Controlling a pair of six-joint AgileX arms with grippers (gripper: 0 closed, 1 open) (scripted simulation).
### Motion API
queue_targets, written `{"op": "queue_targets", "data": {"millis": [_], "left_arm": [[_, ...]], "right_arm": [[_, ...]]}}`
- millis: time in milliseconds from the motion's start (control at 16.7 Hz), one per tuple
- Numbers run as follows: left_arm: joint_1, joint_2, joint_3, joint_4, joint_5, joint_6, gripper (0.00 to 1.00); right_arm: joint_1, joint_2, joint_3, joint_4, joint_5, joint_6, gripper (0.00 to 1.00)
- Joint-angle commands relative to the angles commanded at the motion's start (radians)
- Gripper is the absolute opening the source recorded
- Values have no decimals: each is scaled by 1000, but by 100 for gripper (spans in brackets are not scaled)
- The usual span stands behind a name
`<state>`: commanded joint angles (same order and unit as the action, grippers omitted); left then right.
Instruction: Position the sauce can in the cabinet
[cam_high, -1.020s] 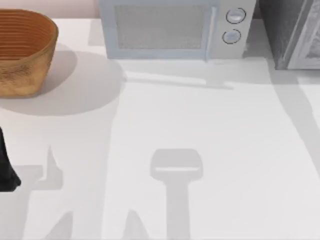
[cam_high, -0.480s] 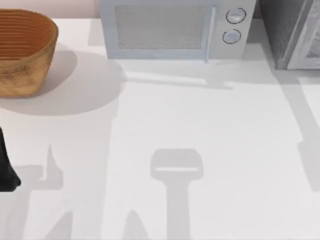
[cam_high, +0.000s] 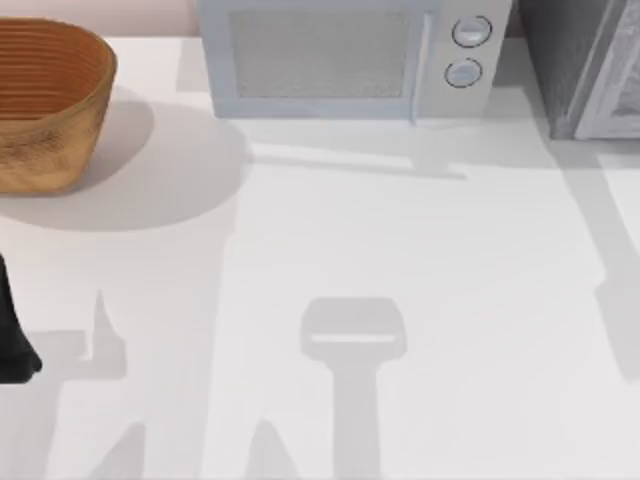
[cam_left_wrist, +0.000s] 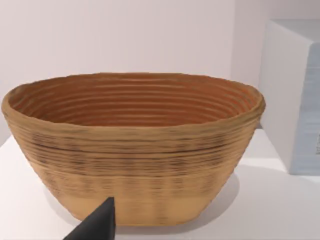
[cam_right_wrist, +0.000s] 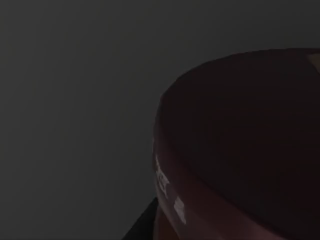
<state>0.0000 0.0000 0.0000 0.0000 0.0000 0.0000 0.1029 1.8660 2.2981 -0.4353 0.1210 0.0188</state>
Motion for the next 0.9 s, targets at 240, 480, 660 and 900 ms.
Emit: {"op": "queue_targets", "data": {"millis": [240, 480, 660, 900], "left_arm": [[0, 0, 0, 0, 0, 0, 100], [0, 0, 0, 0, 0, 0, 100], [0, 0, 0, 0, 0, 0, 100], [0, 0, 0, 0, 0, 0, 100]], "right_arm": [[0, 0, 0, 0, 0, 0, 60], [0, 0, 0, 0, 0, 0, 90], [0, 0, 0, 0, 0, 0, 100], [0, 0, 0, 0, 0, 0, 100]]}}
